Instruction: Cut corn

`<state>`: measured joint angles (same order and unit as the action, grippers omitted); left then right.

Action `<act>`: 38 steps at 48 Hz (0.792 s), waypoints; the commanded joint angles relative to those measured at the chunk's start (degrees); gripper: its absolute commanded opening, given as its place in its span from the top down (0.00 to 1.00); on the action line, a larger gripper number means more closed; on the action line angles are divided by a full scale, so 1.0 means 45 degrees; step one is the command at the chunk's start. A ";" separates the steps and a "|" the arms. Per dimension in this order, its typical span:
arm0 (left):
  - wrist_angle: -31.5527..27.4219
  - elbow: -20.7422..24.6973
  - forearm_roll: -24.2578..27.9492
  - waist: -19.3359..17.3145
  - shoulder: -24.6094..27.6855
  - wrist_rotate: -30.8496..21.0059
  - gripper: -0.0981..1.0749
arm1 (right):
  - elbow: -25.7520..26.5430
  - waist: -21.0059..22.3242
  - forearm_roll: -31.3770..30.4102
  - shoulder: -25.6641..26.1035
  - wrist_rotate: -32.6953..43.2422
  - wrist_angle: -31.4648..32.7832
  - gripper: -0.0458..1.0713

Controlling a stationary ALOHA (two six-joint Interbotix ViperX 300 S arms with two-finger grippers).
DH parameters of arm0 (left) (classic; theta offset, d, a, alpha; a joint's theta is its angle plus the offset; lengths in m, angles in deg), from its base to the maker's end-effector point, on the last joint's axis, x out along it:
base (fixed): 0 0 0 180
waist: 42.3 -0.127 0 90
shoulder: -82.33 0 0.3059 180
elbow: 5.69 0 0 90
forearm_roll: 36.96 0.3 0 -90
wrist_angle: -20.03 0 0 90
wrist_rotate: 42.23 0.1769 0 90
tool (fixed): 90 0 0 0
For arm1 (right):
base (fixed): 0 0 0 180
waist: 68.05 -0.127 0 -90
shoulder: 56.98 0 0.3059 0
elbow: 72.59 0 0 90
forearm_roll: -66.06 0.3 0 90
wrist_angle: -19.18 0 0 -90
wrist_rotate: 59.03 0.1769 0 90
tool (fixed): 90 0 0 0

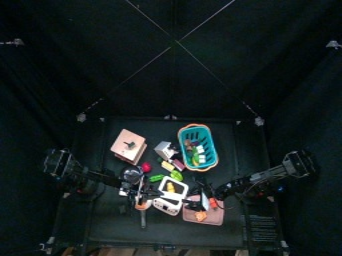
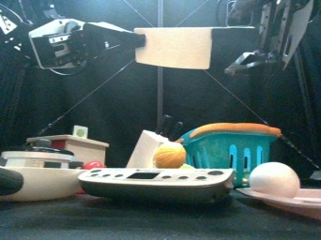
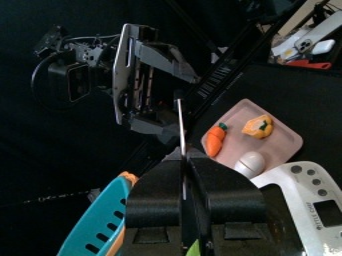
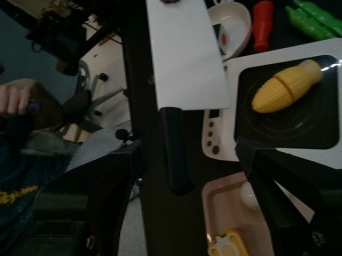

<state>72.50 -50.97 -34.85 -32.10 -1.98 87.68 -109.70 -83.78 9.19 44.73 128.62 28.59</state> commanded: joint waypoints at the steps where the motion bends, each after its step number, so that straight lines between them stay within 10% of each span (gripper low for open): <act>1: 0.0117 -0.0020 -0.1367 0.0273 -0.0469 -0.1016 0.59 | 0.0215 0.0059 -0.0527 0.0547 -0.0020 0.0742 0.04; 13: 0.0117 -0.0391 -0.4590 0.0488 -0.0918 -0.3359 0.59 | 0.0137 0.0195 -0.2422 0.0566 -0.0039 0.2305 0.04; 38: 0.2480 -0.0098 -0.6035 0.1738 0.0547 -0.3457 0.60 | 0.0254 0.1367 -0.4043 0.0410 -0.1445 0.2031 0.04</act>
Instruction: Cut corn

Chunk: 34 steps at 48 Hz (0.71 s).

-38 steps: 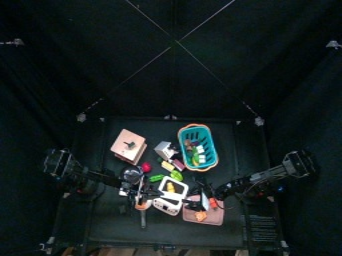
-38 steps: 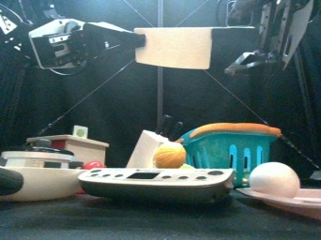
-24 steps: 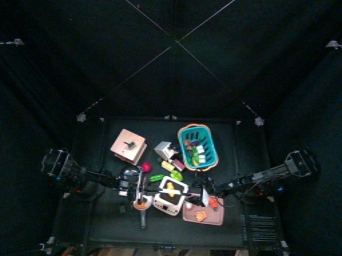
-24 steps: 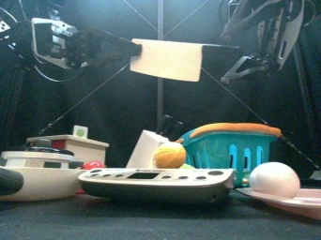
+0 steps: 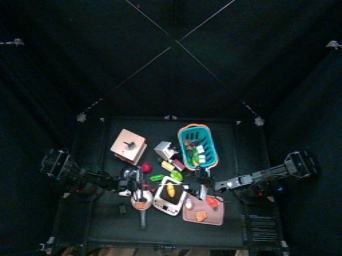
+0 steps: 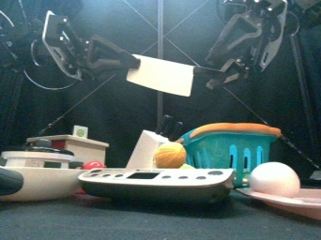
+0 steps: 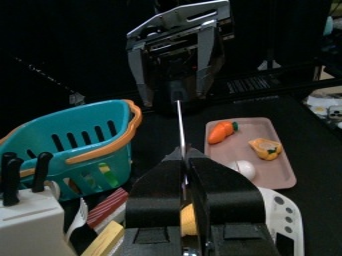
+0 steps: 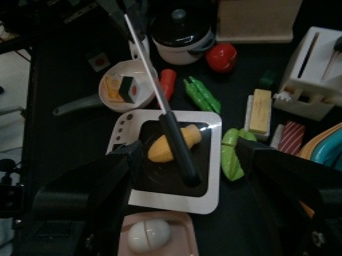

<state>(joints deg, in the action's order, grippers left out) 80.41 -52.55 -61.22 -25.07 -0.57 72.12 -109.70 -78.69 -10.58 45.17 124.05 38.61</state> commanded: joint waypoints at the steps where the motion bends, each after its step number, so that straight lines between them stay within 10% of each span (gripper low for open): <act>1: 0.0859 0.0254 -0.0195 0.0195 0.0332 0.0000 0.60 | 0.0293 0.0273 0.0547 0.0312 -0.0605 -0.0273 0.04; 15: 0.1387 0.0547 -0.1074 0.0645 0.1523 -0.0020 0.60 | 0.1074 0.0488 0.4512 0.0469 -0.4063 -0.0449 0.04; 34: 0.1973 0.0449 -0.1328 0.0840 0.1699 -0.0039 0.60 | 0.2480 0.0430 1.1758 0.0410 -1.2207 0.2734 0.04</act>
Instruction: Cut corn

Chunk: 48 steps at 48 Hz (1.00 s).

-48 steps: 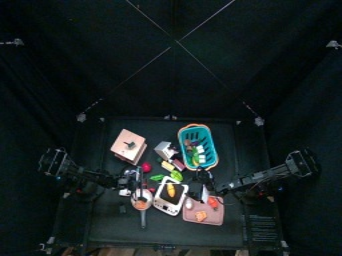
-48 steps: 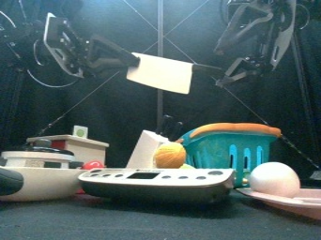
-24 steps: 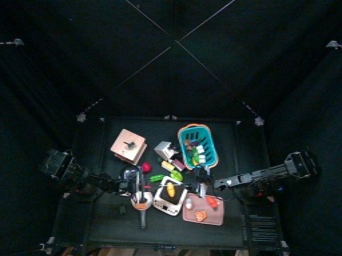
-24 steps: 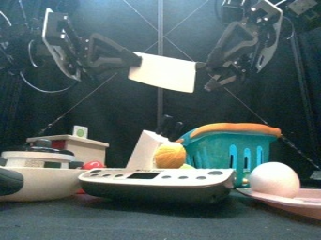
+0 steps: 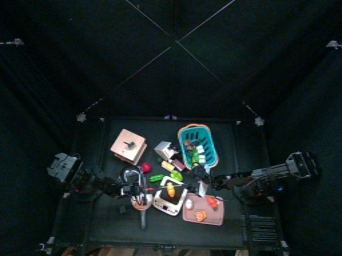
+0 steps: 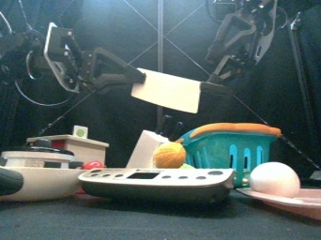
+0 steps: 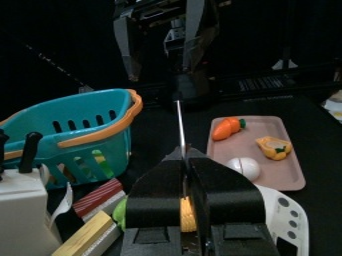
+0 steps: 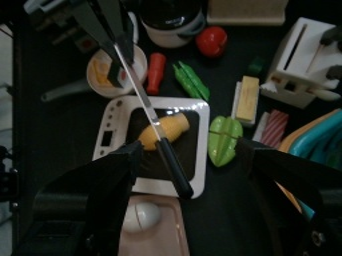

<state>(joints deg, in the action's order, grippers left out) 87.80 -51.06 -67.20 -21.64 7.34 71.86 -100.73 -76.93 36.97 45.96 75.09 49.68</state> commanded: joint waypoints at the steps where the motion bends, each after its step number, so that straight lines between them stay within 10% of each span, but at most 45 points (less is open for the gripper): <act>1: 0.0410 0.0078 0.0000 0.0098 -0.0059 0.0020 0.60 | 0.0488 0.0059 0.1406 0.0215 -0.1660 0.0215 0.04; 48: 0.1406 -0.0078 -0.0059 0.0234 0.0547 -0.1250 0.60 | -0.0195 0.0723 0.1445 -0.1074 -0.2949 -0.2266 0.17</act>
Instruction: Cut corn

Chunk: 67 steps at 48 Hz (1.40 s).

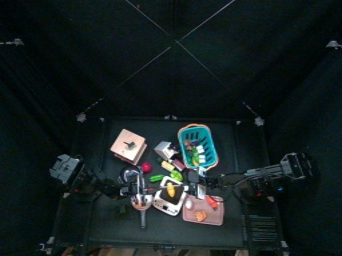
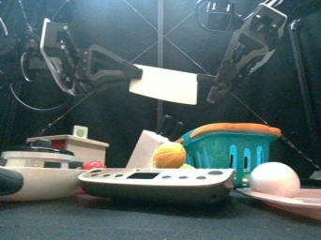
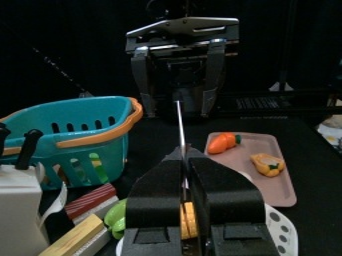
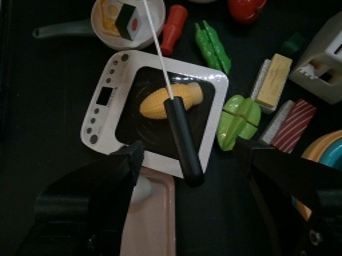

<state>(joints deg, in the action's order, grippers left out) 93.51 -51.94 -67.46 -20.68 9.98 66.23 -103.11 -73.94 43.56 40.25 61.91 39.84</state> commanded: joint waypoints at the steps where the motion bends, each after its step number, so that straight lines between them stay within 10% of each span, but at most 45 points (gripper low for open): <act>1: 0.0137 0.0137 0.0000 0.0020 -0.0020 0.0000 0.60 | 0.0332 0.0078 -0.0020 0.0176 0.0000 -0.0059 0.18; 28: 0.0137 0.0078 -0.0020 0.0000 0.0352 -0.0078 0.60 | 0.0566 0.0215 -0.0137 -0.0566 -0.0039 -0.0254 0.45; 67: -0.0254 0.0234 -0.0469 0.0254 0.1172 -0.0566 0.60 | 0.0469 0.0469 0.0078 -0.1816 0.0020 -0.0840 0.46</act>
<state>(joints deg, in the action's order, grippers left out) 92.28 -52.11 -69.75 -19.97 15.51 63.77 -102.40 -72.53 43.73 31.11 61.74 37.11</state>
